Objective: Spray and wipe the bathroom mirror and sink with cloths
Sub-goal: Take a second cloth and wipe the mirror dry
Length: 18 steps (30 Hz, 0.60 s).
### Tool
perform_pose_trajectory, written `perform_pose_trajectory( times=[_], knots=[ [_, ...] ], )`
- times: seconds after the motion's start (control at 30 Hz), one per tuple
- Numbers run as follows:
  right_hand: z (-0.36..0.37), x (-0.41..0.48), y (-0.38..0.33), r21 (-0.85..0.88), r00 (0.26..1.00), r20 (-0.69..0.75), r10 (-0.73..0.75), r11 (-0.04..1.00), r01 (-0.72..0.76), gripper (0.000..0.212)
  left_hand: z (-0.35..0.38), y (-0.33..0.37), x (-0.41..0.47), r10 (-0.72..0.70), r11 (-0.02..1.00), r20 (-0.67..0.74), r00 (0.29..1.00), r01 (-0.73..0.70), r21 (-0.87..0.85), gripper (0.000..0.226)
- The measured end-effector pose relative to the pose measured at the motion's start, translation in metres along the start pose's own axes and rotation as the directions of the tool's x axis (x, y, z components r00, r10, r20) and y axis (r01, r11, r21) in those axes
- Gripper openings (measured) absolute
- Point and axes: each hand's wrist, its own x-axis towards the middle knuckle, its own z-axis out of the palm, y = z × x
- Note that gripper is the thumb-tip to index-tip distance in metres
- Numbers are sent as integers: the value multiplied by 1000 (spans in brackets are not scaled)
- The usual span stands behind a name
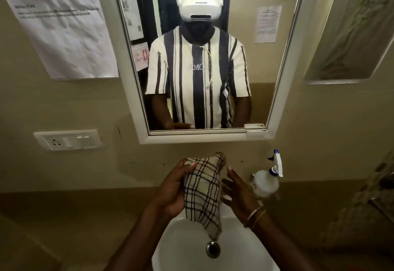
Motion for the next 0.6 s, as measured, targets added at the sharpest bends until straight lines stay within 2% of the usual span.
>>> perform_pose_trajectory(
  times=[0.03,0.1,0.13,0.2,0.27,0.3,0.37,0.4,0.43,0.5,0.6],
  knots=[
    [-4,-2,5,55,997,36,65,996,-67,83,0,-3,1,-10,998,1,1000,10,-59,30],
    [-13,-4,17,235,944,272,186,939,-253,85,-4,-9,2,-25,990,-8,1000,24,-138,40],
    [-15,-8,21,290,912,352,209,902,-319,80,-7,-12,2,-33,985,-18,999,29,-167,47],
    [-20,-5,26,346,890,421,175,876,-336,63,-13,-15,2,-14,983,-58,998,3,-186,52],
    [-24,7,28,313,922,382,71,928,-202,54,-21,-15,1,45,992,-155,987,-62,-108,37],
    [-26,9,25,250,949,315,9,964,-93,60,-25,-13,-1,87,996,-222,971,-93,-16,29],
    [-30,13,17,91,979,169,-115,991,100,82,-31,-11,-4,161,976,-344,925,-98,195,26],
    [-31,13,12,1,970,172,-170,985,172,90,-34,-11,-5,192,953,-378,906,-80,291,29],
    [-30,10,5,-113,957,204,-208,966,234,91,-38,-11,-6,217,929,-400,891,-63,365,33],
    [-29,7,-8,-328,930,252,-269,880,344,78,-42,-12,-8,258,886,-410,875,-44,462,48],
    [-22,4,-24,-507,908,216,-360,753,419,61,-39,-14,-9,317,836,-398,861,-55,546,73]
  ],
)
